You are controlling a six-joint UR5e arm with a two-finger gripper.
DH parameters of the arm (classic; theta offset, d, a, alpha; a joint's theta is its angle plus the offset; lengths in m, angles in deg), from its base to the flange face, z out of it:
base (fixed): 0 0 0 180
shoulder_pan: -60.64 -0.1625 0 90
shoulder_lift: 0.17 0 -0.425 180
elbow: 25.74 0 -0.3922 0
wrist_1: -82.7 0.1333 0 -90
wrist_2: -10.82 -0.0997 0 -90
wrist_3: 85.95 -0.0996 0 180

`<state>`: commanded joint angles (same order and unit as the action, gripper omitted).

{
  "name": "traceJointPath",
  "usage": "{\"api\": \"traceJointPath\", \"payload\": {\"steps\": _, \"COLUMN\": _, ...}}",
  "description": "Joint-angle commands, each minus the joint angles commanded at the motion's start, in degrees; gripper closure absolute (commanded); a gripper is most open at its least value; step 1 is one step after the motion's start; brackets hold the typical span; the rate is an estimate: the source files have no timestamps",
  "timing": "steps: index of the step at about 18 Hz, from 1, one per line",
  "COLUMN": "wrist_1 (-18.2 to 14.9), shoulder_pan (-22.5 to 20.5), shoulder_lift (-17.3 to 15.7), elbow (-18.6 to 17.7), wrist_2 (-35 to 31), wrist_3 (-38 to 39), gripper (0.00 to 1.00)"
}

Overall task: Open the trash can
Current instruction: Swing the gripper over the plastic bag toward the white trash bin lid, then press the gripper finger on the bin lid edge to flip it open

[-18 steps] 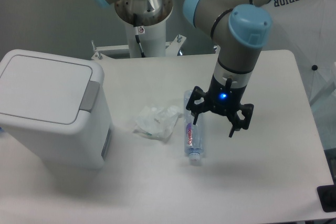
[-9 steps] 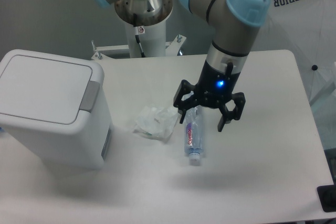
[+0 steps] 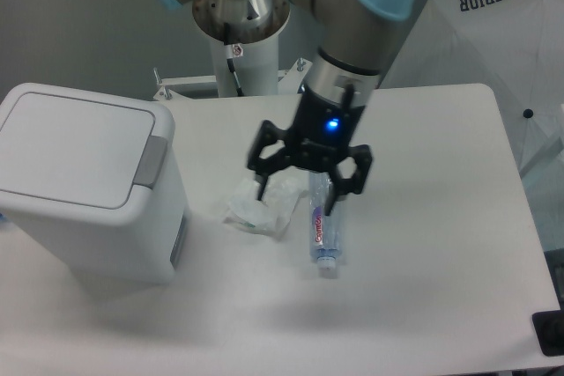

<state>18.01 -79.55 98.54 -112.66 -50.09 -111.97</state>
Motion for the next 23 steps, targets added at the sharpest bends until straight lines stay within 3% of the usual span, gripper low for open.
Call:
{"api": "traceJointPath", "payload": {"steps": 3, "wrist_1": 0.09, "shoulder_pan": 1.32, "shoulder_lift": -2.20, "elbow": -1.84, "wrist_2": 0.00, "wrist_3": 0.27, "gripper": 0.00}}
{"api": "traceJointPath", "payload": {"steps": 8, "wrist_1": 2.46, "shoulder_pan": 3.79, "shoulder_lift": -2.64, "elbow": -4.83, "wrist_2": -0.17, "wrist_3": 0.00, "gripper": 0.00}}
{"api": "traceJointPath", "payload": {"steps": 23, "wrist_1": 2.64, "shoulder_pan": 5.28, "shoulder_lift": -3.00, "elbow": -6.68, "wrist_2": -0.35, "wrist_3": 0.27, "gripper": 0.00}}
